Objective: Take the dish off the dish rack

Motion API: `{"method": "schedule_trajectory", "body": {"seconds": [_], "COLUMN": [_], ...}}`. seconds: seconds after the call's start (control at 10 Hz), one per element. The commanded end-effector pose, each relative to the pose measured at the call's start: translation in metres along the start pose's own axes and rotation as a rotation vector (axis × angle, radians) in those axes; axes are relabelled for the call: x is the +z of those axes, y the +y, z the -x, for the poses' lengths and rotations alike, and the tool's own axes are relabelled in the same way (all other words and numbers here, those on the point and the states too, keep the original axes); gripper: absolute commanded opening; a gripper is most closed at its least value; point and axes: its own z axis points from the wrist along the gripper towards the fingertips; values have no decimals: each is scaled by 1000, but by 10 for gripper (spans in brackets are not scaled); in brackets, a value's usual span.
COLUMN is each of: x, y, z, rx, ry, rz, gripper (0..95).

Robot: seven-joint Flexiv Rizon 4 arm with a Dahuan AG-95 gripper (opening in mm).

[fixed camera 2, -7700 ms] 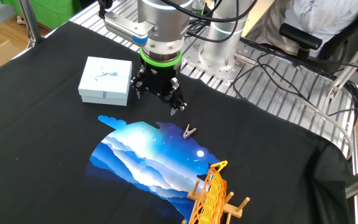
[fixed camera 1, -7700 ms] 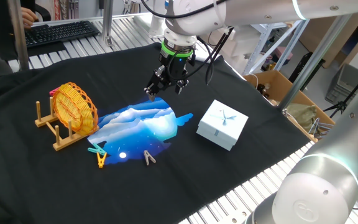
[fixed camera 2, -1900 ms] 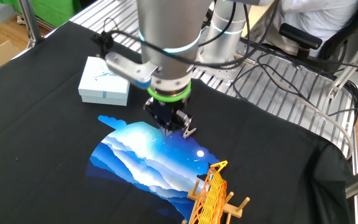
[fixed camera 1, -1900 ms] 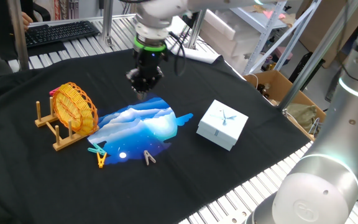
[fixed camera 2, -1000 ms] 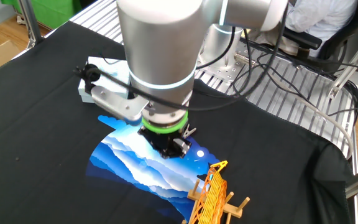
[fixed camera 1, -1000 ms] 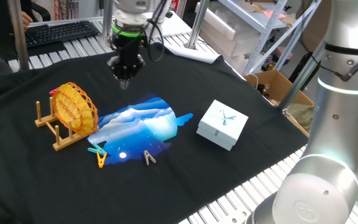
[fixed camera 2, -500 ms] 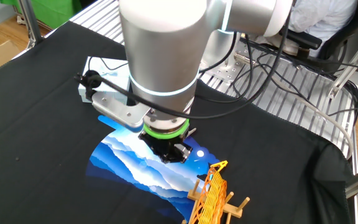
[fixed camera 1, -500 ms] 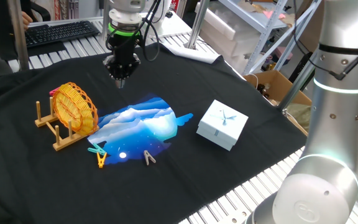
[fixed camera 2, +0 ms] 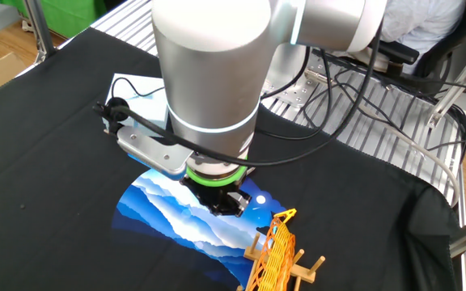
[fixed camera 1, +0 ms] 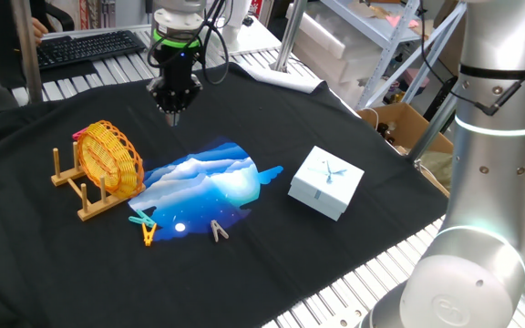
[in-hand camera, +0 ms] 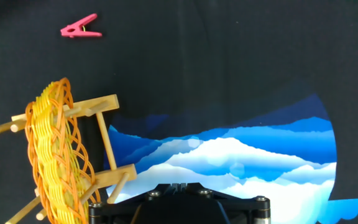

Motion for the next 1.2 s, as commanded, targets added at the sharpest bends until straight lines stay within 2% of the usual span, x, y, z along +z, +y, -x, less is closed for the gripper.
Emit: {"method": "schedule_trajectory", "body": {"seconds": [0.1,0.5,0.8,1.2], "x": [1,3,3,3], "y": [1,3,3,3], "z": [-1,-2,-2,-2], "rx": [-1,4,11,-38], "ry": [-2,9,-4,-9], "rz": [1,-1,-18,5], "gripper": [0,0,0,0]}}
